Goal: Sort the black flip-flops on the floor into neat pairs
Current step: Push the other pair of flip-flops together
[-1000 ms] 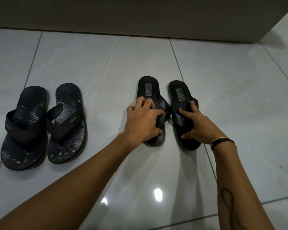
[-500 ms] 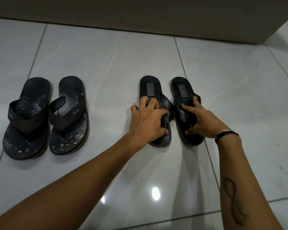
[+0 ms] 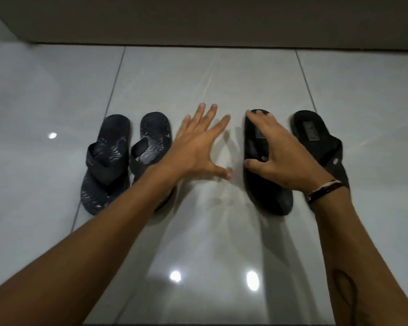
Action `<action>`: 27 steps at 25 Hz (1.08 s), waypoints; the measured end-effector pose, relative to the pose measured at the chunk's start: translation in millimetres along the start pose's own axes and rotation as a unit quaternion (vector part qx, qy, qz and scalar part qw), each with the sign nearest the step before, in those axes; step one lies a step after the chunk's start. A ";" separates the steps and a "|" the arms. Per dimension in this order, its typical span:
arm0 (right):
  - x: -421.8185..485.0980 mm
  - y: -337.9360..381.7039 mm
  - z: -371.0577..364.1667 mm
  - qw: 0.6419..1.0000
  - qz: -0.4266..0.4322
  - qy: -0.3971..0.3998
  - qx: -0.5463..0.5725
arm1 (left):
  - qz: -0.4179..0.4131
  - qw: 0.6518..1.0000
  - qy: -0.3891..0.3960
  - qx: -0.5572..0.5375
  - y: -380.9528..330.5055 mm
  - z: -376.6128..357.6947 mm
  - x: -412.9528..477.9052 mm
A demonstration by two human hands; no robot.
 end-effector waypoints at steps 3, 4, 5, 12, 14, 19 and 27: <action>15.2 55.1 -48.5 0.997 0.057 0.040 0.028 | 0.040 0.998 0.030 0.042 64.9 47.3 -15.5; 19.9 71.6 -67.0 0.995 0.071 0.061 0.030 | 0.058 0.996 0.043 0.059 87.3 57.8 -26.0; 24.9 87.7 -86.4 0.993 0.083 0.083 0.030 | 0.081 0.992 0.063 0.080 110.4 66.0 -39.2; 48.7 134.7 -163.9 0.973 0.121 0.164 -0.106 | 0.165 0.970 0.161 0.079 186.6 55.9 -121.8; 49.1 133.6 -165.0 0.976 0.100 0.159 -0.114 | 0.144 0.975 0.147 0.078 186.3 54.3 -120.4; 44.6 152.1 -177.0 0.973 0.097 0.167 -0.130 | 0.124 0.975 0.169 0.080 191.0 57.8 -125.8; 40.1 295.2 -273.5 0.983 0.120 0.126 -0.058 | 0.214 0.932 0.243 0.165 317.6 119.1 -201.3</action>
Point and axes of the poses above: each hand's wrist, its own x-axis towards the middle knuckle, its own z-axis out of the back of the hand, y = z × x, the point moved 5 cm from there along x, towards the middle knuckle, and after that the axes turned 12 degrees about -y, right-handed, at the moved point
